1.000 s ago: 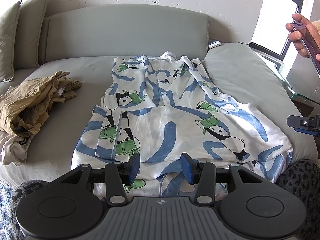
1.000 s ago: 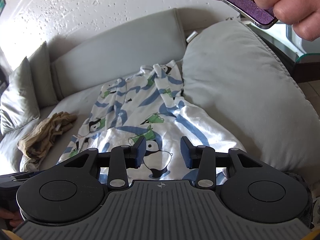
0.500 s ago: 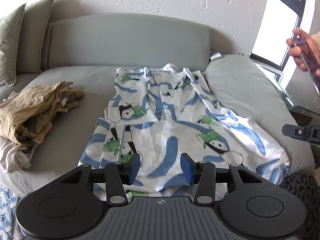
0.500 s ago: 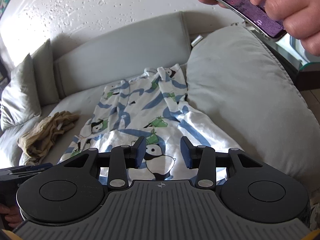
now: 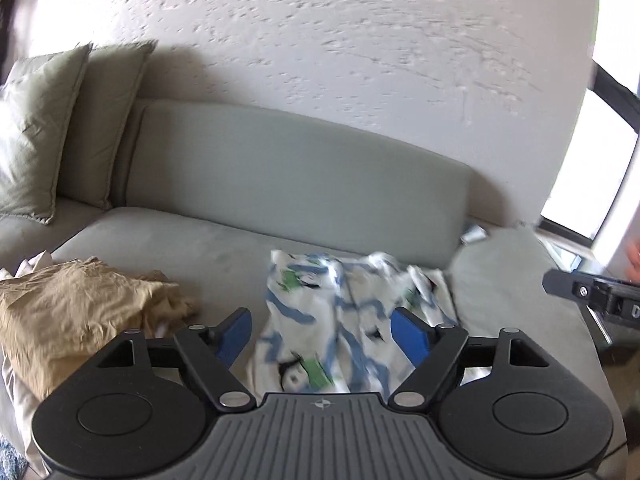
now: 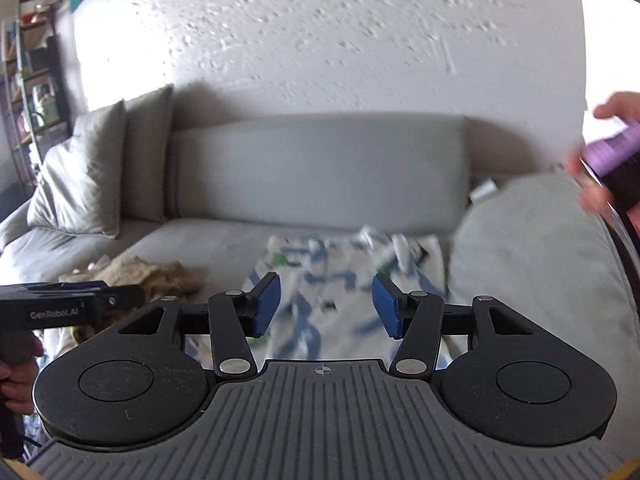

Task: Fold clothes
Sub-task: 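Move both open grippers toward the folded sheet's edge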

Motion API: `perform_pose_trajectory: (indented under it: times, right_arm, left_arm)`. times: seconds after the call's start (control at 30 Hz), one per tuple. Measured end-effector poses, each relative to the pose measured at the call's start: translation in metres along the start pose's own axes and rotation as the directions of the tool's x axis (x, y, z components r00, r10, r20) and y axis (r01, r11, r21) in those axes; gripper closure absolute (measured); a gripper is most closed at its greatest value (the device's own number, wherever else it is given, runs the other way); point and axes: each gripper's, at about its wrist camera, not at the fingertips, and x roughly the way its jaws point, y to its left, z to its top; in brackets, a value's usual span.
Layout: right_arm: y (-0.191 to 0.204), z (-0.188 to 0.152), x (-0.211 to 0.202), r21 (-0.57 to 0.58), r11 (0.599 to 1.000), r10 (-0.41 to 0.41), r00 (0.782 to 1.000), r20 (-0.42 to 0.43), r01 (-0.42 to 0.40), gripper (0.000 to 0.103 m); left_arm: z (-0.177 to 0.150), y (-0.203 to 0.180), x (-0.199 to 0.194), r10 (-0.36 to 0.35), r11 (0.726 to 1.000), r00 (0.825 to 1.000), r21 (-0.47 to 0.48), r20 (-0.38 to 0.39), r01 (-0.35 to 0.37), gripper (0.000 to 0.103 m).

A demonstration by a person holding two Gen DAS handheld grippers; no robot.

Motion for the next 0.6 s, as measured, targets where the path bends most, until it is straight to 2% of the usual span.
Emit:
perform_pose_trajectory:
  times: [0.1, 0.2, 0.27, 0.3, 0.37, 0.4, 0.43, 0.5, 0.57, 0.6]
  right_arm:
    - [0.001, 0.038, 0.048, -0.027, 1.0, 0.002, 1.0, -0.023, -0.003, 0.046]
    - [-0.01, 0.07, 0.109, -0.027, 0.998, -0.067, 0.995, -0.079, 0.065, 0.043]
    - [-0.021, 0.078, 0.155, -0.085, 0.985, -0.162, 0.98, -0.111, 0.153, 0.033]
    - [-0.028, 0.079, 0.181, -0.117, 0.974, -0.208, 0.968, -0.138, 0.193, 0.03]
    - [-0.042, 0.08, 0.231, -0.184, 0.946, -0.299, 0.936, -0.186, 0.266, 0.03]
    - [-0.056, 0.075, 0.257, -0.162, 0.947, -0.313, 0.911, -0.267, 0.277, 0.03]
    - [-0.07, 0.07, 0.282, -0.134, 0.948, -0.317, 0.88, -0.355, 0.288, 0.03]
    - [-0.1, 0.058, 0.333, -0.08, 0.946, -0.309, 0.796, -0.52, 0.315, 0.032]
    - [-0.121, 0.048, 0.359, -0.003, 0.944, -0.276, 0.785, -0.555, 0.33, 0.036]
    - [-0.127, 0.043, 0.368, 0.018, 0.945, -0.263, 0.791, -0.552, 0.326, 0.037]
  left_arm:
    - [0.028, 0.024, 0.018, -0.051, 0.989, 0.997, -0.144, -0.052, 0.043, 0.024]
    - [0.044, 0.043, 0.033, -0.1, 0.973, 0.991, -0.219, -0.087, 0.079, 0.022]
    - [0.052, 0.054, 0.044, -0.129, 0.962, 0.985, -0.254, -0.112, 0.097, 0.023]
    - [0.053, 0.058, 0.049, -0.149, 0.958, 0.981, -0.265, -0.126, 0.111, 0.023]
    - [0.053, 0.065, 0.06, -0.19, 0.944, 0.97, -0.298, -0.152, 0.139, 0.024]
    - [0.053, 0.068, 0.066, -0.208, 0.938, 0.965, -0.313, -0.16, 0.151, 0.024]
    - [0.052, 0.071, 0.071, -0.224, 0.932, 0.961, -0.323, -0.164, 0.162, 0.024]
    - [0.049, 0.076, 0.082, -0.245, 0.924, 0.955, -0.339, -0.17, 0.177, 0.024]
    - [0.046, 0.079, 0.094, -0.22, 0.932, 0.959, -0.328, -0.177, 0.153, 0.024]
    - [0.044, 0.08, 0.1, -0.206, 0.936, 0.961, -0.323, -0.183, 0.139, 0.024]
